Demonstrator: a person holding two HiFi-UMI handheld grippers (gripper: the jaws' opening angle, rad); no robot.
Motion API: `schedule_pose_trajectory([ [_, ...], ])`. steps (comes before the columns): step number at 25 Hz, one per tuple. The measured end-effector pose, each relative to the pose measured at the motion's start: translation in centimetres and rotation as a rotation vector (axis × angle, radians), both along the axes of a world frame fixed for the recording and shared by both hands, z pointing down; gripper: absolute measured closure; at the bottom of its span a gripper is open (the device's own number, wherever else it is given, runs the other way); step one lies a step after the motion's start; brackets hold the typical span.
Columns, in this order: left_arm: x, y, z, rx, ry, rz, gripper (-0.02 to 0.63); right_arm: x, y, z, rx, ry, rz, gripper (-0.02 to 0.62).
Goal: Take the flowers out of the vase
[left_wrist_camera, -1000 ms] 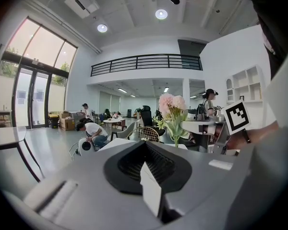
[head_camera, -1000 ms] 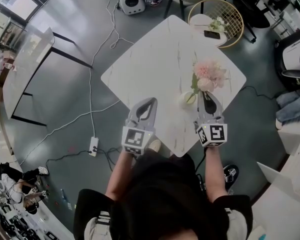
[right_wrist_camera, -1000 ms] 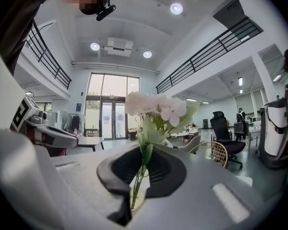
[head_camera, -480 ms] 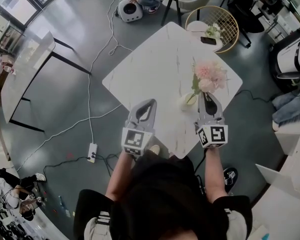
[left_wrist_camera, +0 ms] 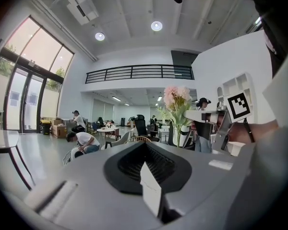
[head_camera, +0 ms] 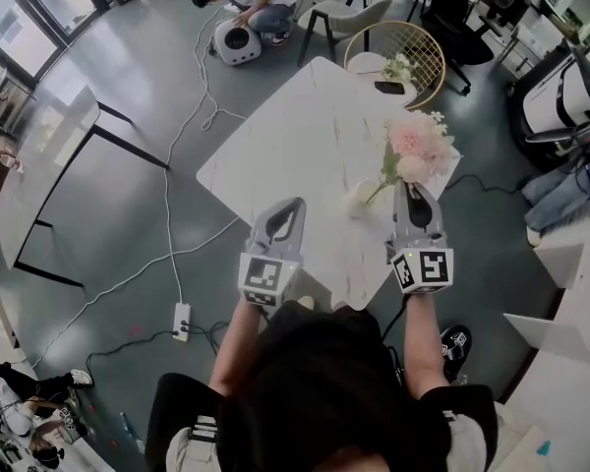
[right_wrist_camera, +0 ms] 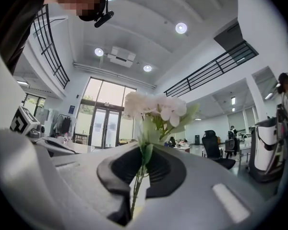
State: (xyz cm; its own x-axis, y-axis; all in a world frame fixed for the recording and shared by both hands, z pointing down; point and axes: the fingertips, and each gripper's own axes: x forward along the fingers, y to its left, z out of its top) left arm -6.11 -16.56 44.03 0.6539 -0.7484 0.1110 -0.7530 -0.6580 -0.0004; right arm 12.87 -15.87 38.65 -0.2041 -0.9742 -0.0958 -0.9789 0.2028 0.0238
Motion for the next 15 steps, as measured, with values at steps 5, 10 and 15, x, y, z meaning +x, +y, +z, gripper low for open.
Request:
schedule_pose_trajectory([
  [5, 0.2, 1.2, -0.7, 0.017, 0.009, 0.045, 0.598, 0.2, 2.3, -1.6, 0.041, 0.018, 0.051, 0.584],
  [10, 0.7, 2.5, -1.6, 0.035, 0.014, 0.092, 0.598, 0.4, 4.9, -2.0, 0.038, 0.025, 0.099, 0.584],
  [15, 1.8, 3.8, -1.8, 0.045, 0.019, 0.145, 0.598, 1.2, 7.6, -1.1, 0.030, 0.035, 0.155, 0.584],
])
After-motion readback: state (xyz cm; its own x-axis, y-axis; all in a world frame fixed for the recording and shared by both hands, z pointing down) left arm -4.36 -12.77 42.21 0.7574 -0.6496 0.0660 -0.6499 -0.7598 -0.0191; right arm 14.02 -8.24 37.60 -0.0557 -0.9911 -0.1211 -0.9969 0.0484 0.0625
